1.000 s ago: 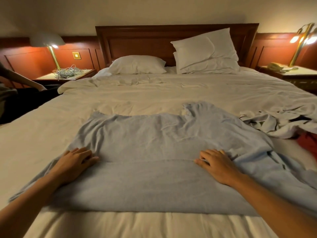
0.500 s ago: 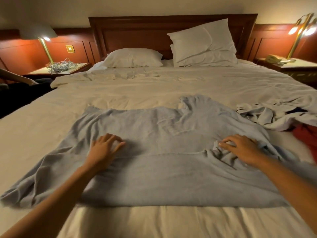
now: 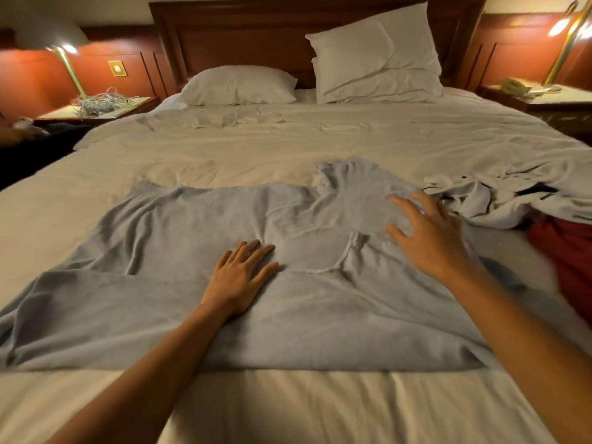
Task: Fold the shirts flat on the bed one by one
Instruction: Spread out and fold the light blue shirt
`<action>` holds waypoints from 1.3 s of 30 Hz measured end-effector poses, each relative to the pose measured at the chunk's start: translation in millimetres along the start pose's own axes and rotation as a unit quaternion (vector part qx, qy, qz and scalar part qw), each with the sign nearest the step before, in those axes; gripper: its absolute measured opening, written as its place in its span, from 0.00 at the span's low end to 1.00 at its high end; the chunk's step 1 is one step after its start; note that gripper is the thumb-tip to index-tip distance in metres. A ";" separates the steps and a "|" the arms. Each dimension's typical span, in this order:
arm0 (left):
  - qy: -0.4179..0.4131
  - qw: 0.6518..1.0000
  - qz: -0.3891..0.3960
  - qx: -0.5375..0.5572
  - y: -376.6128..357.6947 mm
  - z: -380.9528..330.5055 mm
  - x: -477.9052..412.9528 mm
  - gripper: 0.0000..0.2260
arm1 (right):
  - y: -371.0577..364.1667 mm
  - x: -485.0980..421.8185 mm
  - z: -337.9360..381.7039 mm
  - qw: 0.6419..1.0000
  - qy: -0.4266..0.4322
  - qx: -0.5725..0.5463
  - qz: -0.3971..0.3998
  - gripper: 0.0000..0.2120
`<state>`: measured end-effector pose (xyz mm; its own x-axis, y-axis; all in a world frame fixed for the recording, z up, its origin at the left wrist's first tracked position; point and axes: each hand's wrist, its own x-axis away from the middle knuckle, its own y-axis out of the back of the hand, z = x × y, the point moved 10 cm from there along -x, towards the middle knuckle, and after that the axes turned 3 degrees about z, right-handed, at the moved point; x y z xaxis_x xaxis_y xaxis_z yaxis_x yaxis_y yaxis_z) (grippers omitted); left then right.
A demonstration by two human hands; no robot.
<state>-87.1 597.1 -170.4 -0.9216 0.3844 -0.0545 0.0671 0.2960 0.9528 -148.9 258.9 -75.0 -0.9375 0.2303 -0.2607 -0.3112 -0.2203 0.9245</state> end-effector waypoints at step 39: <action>-0.010 0.984 -0.048 0.171 -29.1 -146.4 -100.4 0.18 | -51.1 -40.9 -90.2 0.988 -0.101 0.034 0.108 0.27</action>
<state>-52.4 421.9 -149.0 -0.9224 0.3562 -0.1494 0.1073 0.6080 0.7867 -108.7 175.3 -136.8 -0.9286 0.3712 -0.0003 -0.0893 -0.2226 0.9708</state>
